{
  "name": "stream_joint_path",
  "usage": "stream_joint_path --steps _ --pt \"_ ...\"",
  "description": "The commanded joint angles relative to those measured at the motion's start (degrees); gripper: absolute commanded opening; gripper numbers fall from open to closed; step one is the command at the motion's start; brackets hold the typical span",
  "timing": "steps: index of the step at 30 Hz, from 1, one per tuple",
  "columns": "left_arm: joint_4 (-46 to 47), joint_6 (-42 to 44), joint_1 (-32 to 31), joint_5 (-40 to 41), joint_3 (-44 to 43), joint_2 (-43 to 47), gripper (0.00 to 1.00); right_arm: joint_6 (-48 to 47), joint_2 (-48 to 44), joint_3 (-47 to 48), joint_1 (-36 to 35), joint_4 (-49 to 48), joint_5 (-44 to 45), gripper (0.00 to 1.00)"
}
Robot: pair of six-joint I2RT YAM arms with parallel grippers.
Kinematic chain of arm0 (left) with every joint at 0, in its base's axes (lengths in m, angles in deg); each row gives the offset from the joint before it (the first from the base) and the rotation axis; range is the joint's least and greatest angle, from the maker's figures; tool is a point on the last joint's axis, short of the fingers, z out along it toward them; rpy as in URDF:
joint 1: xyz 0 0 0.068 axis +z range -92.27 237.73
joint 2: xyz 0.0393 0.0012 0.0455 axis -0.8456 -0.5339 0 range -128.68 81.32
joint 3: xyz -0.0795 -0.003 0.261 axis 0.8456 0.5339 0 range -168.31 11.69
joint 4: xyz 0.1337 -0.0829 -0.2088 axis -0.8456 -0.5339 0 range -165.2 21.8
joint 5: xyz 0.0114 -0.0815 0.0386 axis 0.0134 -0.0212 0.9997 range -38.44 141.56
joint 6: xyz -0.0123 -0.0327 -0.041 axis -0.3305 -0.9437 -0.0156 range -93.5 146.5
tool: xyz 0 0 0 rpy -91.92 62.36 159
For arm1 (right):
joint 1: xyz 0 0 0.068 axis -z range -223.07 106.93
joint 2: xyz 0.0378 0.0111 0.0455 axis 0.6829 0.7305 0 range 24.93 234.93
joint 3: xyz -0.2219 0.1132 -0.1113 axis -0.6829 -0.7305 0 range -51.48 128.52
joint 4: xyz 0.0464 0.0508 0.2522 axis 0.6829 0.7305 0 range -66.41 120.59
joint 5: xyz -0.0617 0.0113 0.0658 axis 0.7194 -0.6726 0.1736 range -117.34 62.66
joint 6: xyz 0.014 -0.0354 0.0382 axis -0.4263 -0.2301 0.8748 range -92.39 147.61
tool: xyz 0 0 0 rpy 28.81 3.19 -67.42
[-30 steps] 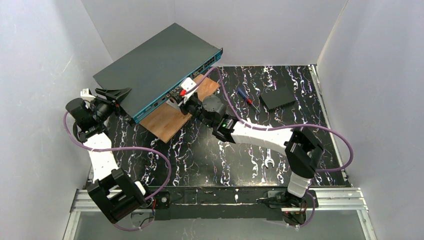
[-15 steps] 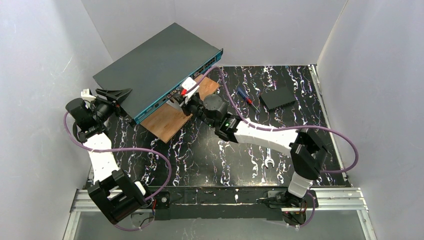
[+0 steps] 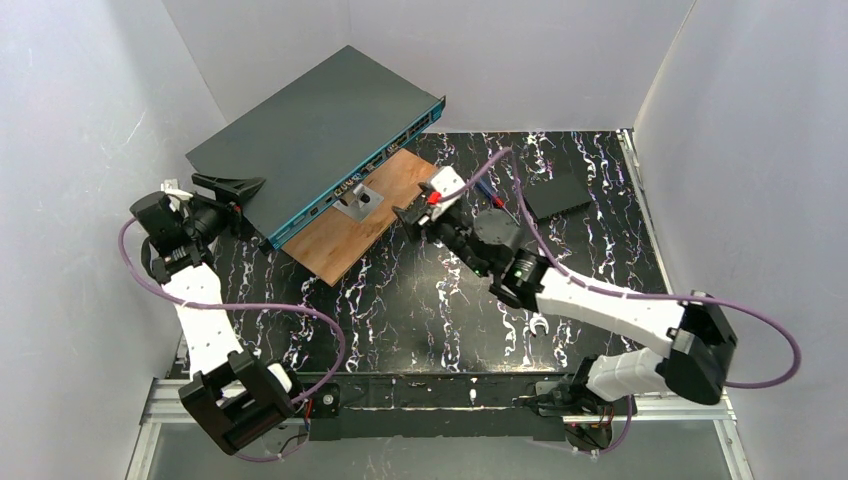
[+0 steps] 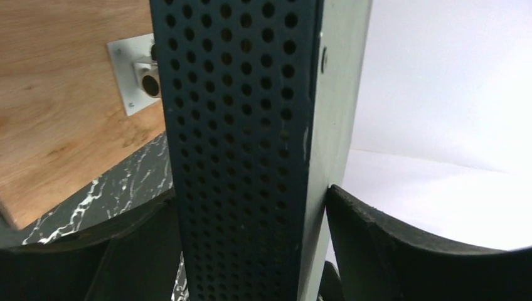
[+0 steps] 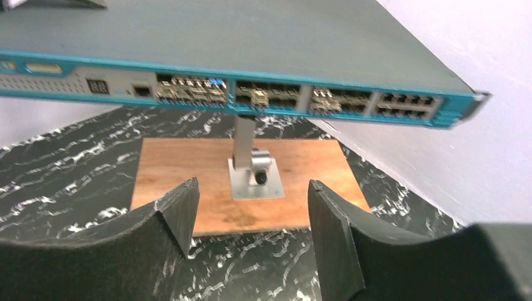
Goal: Insert the plug into the switch port
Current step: Insert the connector into the switch port, then pick up the connector from the center of the board.
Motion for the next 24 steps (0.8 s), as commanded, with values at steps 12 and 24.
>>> stream_joint_path --steps 12,24 --pt "-45.05 20.17 -2.24 29.9 -14.16 4.72 0.95 4.53 -22.3 -16.21 0.31 5.51 19.03 0.99" --pt "-57.79 25.33 -4.66 43.43 -26.15 8.25 0.98 17.04 -23.18 -12.85 0.31 28.2 23.39 0.99"
